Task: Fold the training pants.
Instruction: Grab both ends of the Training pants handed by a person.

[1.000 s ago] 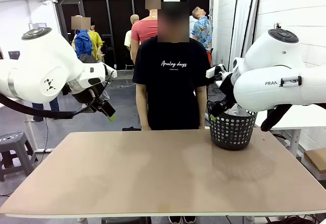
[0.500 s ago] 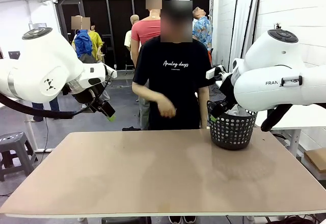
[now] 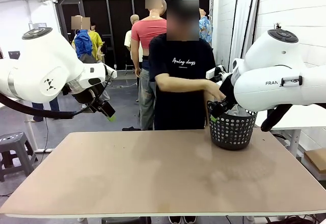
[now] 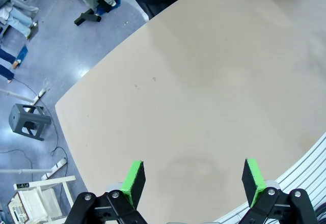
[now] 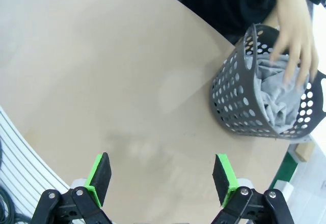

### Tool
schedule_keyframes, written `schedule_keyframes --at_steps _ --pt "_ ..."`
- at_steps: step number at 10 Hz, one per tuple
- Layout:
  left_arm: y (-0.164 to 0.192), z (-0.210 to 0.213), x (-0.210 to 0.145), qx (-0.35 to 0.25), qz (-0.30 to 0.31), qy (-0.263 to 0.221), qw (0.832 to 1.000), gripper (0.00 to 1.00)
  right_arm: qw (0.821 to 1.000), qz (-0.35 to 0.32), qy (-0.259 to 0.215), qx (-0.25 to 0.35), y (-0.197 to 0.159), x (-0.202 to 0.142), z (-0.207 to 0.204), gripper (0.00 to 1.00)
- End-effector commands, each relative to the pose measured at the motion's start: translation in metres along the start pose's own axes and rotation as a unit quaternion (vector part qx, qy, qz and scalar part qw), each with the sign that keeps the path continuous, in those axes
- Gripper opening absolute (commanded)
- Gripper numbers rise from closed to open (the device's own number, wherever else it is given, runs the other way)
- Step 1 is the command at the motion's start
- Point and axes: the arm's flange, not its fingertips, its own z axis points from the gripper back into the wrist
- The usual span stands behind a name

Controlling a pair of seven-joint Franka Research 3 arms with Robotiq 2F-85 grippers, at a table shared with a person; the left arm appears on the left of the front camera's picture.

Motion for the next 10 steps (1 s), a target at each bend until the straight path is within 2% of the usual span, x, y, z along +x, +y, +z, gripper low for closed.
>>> schedule_keyframes --at_steps 1,10 --pt "0.0012 -0.0016 0.0004 -0.001 -0.002 -0.005 1.000 1.00 1.000 -0.003 -0.002 -0.002 0.0000 0.0005 0.0004 1.00" --pt "0.0012 -0.0016 0.0004 -0.001 -0.002 -0.005 1.000 1.00 1.000 -0.003 -0.002 -0.002 0.0000 0.0005 0.0004 1.00"
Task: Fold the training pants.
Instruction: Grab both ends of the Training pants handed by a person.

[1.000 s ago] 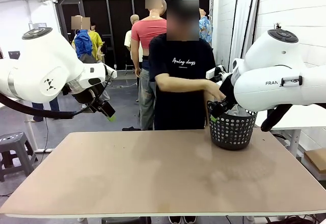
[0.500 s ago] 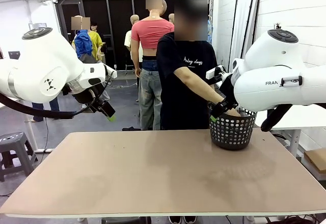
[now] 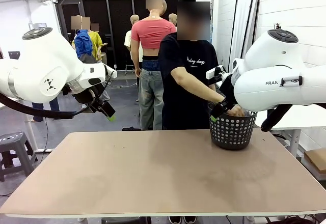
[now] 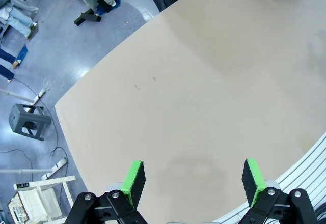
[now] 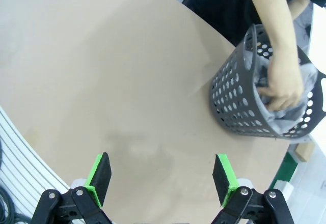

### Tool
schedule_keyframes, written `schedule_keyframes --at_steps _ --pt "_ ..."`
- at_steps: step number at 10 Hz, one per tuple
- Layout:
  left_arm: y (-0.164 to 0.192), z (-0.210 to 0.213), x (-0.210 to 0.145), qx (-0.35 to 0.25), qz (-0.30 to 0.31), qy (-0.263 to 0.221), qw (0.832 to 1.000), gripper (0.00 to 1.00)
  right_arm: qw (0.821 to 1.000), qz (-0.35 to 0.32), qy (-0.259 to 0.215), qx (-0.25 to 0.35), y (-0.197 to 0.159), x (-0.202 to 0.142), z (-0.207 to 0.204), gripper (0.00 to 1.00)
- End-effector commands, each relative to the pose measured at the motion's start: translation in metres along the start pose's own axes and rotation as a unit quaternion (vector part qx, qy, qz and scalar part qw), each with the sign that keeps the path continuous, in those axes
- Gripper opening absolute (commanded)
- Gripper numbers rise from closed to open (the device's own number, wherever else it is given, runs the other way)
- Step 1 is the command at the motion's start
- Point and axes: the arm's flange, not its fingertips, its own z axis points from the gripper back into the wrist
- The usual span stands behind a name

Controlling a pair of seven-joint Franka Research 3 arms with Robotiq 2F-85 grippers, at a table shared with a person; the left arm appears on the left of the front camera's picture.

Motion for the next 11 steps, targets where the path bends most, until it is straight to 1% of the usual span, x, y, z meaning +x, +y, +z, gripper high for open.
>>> schedule_keyframes --at_steps 1,11 --pt "0.0012 -0.0016 0.0004 -0.001 -0.002 -0.005 1.000 1.00 1.000 -0.003 -0.002 -0.002 0.0000 0.0005 0.0004 1.00" --pt "0.0012 -0.0016 0.0004 -0.001 -0.002 -0.005 1.000 1.00 1.000 -0.003 -0.002 -0.002 0.0000 0.0005 0.0004 1.00"
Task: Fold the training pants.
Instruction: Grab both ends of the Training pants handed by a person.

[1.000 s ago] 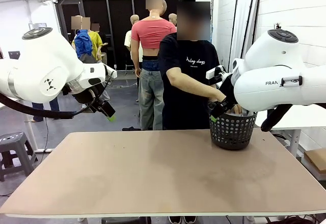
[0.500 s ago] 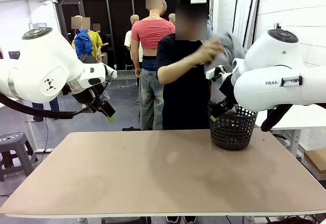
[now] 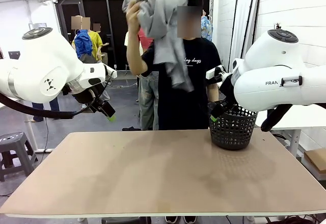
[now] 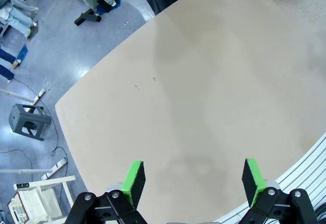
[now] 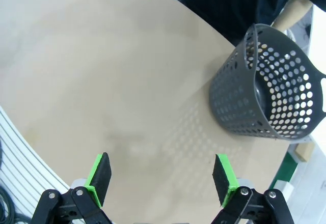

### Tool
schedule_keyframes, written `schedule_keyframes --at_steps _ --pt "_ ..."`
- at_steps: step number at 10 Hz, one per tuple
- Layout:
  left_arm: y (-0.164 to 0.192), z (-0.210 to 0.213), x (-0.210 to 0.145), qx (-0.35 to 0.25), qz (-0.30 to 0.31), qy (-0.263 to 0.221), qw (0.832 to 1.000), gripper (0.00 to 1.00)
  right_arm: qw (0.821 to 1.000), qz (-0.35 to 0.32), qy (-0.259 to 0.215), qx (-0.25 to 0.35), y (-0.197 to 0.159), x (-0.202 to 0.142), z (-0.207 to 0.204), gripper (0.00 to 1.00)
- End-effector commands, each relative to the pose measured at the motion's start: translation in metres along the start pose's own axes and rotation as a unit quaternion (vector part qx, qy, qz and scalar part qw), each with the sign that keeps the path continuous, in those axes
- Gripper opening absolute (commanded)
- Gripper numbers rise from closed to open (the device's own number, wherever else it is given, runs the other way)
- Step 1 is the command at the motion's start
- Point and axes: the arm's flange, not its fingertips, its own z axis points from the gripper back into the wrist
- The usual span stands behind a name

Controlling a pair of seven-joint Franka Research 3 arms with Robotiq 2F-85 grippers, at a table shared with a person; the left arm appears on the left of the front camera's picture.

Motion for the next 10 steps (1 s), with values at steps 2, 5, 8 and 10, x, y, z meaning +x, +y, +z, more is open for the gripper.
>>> schedule_keyframes --at_steps 2,5,8,10 --pt "0.0012 -0.0016 0.0004 -0.001 -0.002 -0.005 1.000 1.00 1.000 -0.003 -0.002 -0.002 0.0000 0.0005 0.0004 1.00" --pt "0.0012 -0.0016 0.0004 -0.001 -0.002 -0.005 1.000 1.00 1.000 -0.003 -0.002 -0.002 0.0000 0.0005 0.0004 1.00" --pt "0.0012 -0.0016 0.0004 -0.001 -0.002 -0.005 1.000 1.00 1.000 -0.003 -0.002 -0.002 0.0000 0.0005 0.0004 1.00" --pt "0.0012 -0.0016 0.0004 -0.001 -0.002 -0.005 1.000 1.00 1.000 -0.003 -0.002 -0.002 0.0000 0.0005 0.0004 1.00"
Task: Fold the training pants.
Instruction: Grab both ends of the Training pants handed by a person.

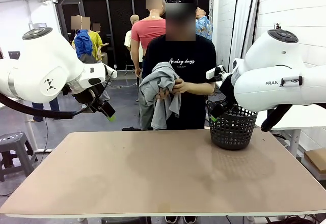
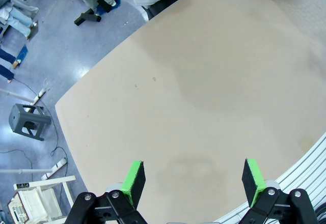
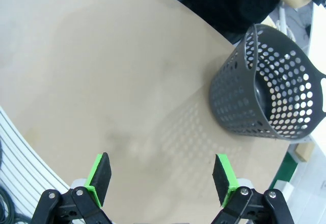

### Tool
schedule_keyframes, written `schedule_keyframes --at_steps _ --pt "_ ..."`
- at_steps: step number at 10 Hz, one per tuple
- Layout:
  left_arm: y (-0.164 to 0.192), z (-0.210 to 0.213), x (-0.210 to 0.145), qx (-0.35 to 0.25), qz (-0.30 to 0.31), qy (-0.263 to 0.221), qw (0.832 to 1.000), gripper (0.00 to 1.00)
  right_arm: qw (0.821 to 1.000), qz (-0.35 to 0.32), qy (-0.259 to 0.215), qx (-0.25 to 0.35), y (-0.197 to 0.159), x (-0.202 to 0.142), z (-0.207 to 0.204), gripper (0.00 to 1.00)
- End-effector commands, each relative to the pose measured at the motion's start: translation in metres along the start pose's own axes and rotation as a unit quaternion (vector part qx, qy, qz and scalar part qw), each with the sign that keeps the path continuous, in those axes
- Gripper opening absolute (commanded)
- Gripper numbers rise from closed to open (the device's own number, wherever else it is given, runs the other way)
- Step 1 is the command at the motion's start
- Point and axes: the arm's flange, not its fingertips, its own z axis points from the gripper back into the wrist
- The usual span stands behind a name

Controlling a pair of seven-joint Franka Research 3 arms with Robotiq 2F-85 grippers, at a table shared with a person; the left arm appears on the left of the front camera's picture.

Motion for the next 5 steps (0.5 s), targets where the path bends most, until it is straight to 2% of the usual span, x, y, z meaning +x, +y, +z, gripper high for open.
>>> schedule_keyframes --at_steps 1,5 --pt "0.0012 -0.0016 0.0004 -0.001 -0.002 -0.005 1.000 1.00 1.000 -0.003 -0.002 -0.002 0.0000 0.0005 0.0004 1.00" --pt "0.0012 -0.0016 0.0004 -0.001 -0.002 -0.005 1.000 1.00 1.000 -0.003 -0.002 -0.002 0.0000 0.0005 0.0004 1.00"
